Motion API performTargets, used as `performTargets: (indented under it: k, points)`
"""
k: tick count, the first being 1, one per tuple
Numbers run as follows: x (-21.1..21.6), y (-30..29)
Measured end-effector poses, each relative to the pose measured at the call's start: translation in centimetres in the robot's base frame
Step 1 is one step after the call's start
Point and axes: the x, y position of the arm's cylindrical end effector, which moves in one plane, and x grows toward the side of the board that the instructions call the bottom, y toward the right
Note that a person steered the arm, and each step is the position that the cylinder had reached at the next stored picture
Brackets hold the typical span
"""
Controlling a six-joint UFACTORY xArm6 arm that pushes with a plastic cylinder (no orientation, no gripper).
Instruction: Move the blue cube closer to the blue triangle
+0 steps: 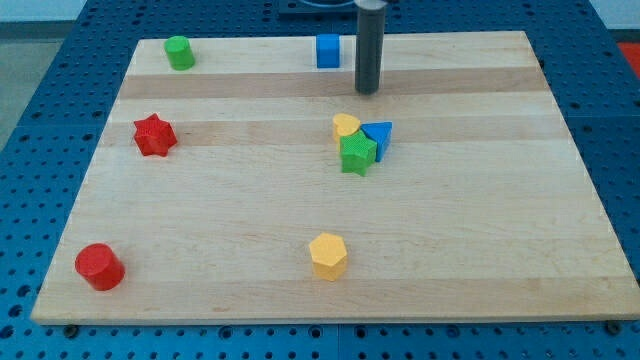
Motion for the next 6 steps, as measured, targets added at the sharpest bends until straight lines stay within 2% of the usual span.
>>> performTargets:
  k: [2,3,5,6]
  points:
    - [-8.7,1.4]
    - [-9.5,0.8]
    - [-9.5,-6.2]
    - [-9.5,-6.8]
